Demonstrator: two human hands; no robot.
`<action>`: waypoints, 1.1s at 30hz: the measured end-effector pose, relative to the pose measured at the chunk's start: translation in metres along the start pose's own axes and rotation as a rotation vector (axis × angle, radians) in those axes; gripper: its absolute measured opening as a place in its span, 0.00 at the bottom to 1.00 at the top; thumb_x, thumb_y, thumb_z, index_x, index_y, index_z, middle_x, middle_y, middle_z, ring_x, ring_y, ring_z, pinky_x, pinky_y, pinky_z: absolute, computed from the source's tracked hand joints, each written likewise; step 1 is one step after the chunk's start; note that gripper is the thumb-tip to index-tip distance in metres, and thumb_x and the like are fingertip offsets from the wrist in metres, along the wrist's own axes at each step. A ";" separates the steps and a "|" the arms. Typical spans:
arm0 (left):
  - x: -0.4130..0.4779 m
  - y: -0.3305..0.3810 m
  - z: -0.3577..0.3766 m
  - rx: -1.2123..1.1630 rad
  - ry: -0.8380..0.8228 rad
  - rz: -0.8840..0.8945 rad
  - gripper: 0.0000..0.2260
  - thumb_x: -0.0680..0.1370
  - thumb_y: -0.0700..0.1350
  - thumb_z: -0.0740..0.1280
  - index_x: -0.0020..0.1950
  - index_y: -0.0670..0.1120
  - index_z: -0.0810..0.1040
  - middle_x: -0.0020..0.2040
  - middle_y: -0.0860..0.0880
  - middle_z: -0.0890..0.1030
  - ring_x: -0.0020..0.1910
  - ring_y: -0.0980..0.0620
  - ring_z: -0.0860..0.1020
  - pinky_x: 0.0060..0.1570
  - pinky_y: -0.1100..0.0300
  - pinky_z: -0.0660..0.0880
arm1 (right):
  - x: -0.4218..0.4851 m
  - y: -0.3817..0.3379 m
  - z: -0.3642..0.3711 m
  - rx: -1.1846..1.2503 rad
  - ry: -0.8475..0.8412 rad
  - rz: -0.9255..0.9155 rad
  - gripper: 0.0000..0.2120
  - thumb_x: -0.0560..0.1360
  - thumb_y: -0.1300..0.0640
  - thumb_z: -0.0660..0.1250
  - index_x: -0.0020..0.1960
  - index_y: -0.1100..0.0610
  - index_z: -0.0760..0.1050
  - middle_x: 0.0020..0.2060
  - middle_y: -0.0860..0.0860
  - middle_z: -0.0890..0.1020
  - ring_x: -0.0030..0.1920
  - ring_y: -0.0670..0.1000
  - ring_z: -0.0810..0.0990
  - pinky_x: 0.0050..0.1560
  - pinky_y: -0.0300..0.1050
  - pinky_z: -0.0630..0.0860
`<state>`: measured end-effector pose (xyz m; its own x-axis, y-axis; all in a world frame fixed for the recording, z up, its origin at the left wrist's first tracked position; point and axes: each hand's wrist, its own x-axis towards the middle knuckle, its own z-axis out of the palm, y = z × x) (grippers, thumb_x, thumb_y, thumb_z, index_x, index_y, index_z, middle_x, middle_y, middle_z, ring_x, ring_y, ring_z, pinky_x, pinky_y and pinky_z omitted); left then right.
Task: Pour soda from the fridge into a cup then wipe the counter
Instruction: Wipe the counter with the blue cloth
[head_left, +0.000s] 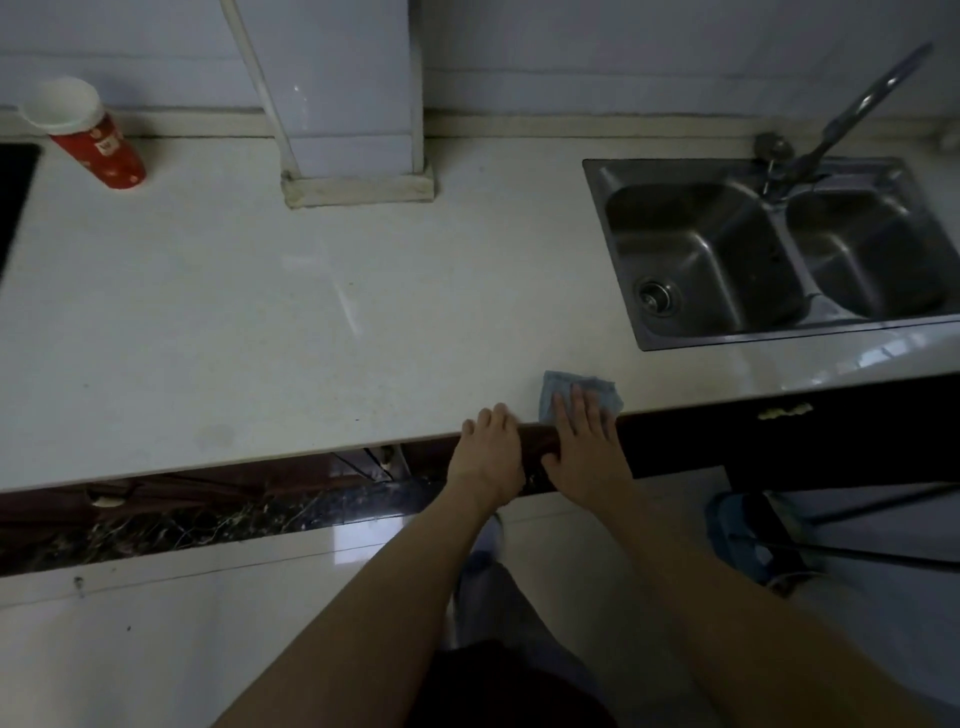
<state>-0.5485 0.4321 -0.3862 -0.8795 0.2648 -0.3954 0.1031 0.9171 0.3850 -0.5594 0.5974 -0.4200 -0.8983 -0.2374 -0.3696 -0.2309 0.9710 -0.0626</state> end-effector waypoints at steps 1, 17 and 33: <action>0.006 0.007 -0.001 0.001 -0.009 0.005 0.21 0.76 0.44 0.63 0.68 0.41 0.68 0.66 0.42 0.68 0.63 0.43 0.68 0.65 0.48 0.67 | 0.002 0.007 -0.001 0.001 0.007 0.001 0.38 0.74 0.42 0.45 0.78 0.60 0.48 0.77 0.63 0.50 0.77 0.62 0.50 0.76 0.61 0.48; 0.178 0.058 -0.055 -0.073 0.022 -0.199 0.28 0.81 0.54 0.58 0.74 0.37 0.60 0.74 0.40 0.61 0.71 0.42 0.62 0.72 0.44 0.61 | 0.159 0.104 -0.064 -0.013 0.005 -0.069 0.36 0.75 0.43 0.45 0.79 0.59 0.42 0.78 0.61 0.42 0.78 0.60 0.40 0.76 0.58 0.40; 0.258 0.024 -0.103 -0.048 -0.013 -0.328 0.27 0.82 0.42 0.53 0.79 0.37 0.47 0.80 0.39 0.45 0.79 0.39 0.44 0.77 0.43 0.47 | 0.398 0.115 -0.153 -0.059 -0.020 -0.233 0.36 0.80 0.41 0.50 0.79 0.56 0.39 0.78 0.59 0.38 0.78 0.58 0.37 0.77 0.58 0.40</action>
<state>-0.8209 0.4921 -0.3930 -0.8560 -0.0386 -0.5155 -0.2073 0.9392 0.2738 -1.0007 0.6102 -0.4323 -0.8109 -0.4537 -0.3695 -0.4530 0.8865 -0.0943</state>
